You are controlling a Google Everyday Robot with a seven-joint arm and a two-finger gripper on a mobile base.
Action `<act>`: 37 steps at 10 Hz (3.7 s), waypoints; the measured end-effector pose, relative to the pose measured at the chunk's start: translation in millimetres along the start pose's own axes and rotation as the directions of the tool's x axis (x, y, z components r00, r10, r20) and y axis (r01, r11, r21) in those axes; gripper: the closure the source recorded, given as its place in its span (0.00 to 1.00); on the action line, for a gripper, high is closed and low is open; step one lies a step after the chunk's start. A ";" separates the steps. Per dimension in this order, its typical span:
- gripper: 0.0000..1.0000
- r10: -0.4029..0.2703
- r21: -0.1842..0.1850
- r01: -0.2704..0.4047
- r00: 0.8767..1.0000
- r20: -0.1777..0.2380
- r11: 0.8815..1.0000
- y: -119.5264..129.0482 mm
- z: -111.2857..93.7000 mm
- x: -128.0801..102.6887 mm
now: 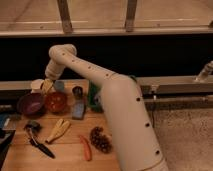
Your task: Place eraser in purple bowl
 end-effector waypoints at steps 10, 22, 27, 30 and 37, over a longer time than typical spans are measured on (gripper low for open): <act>1.00 -0.079 -0.052 0.081 0.996 0.043 0.995 21.6 27.8 -15.8; 1.00 -0.246 -0.185 0.287 0.945 0.214 0.940 57.9 79.2 -95.9; 0.99 -0.235 -0.203 0.277 0.949 0.209 0.939 59.0 81.9 -86.0; 0.96 -0.225 -0.201 0.265 0.953 0.202 0.943 58.5 80.6 -82.1; 0.96 -0.224 -0.200 0.264 0.954 0.201 0.944 57.7 80.0 -80.9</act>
